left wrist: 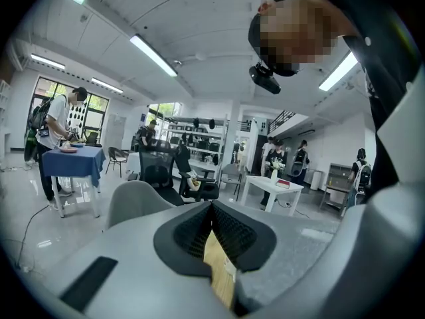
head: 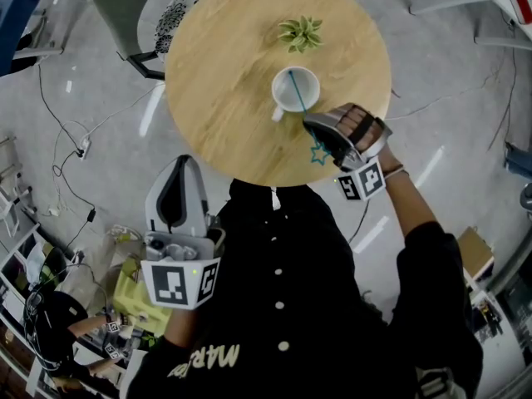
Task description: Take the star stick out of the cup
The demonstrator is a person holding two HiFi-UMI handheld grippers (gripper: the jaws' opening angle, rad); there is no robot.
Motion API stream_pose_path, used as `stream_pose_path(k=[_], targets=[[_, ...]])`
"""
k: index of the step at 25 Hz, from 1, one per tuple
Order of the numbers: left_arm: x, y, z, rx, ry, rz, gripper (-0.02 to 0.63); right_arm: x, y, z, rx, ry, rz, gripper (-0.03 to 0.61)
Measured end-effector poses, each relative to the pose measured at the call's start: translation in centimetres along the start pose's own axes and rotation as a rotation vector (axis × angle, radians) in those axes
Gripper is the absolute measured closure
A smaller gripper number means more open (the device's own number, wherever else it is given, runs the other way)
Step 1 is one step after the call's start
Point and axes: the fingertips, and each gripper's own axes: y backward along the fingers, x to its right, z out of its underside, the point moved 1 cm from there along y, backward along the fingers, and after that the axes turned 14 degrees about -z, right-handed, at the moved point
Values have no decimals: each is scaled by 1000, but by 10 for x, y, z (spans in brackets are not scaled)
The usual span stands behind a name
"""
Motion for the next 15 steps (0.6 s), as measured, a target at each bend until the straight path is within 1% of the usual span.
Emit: stream_pose_path(k=[5,8,11,15], targets=[[1,2,-3,4,2,6,611,7,1,-4,0,8,31,555],[2,3,-6,12,0,12,611,13,5,-7,17,-36,46,557],[4,6,-12,29,-2,14,611,25,14,-9,46,-160,69,557],[5,12,-24,55,-1,17,611,42,34,-12,83,-395,78,558]])
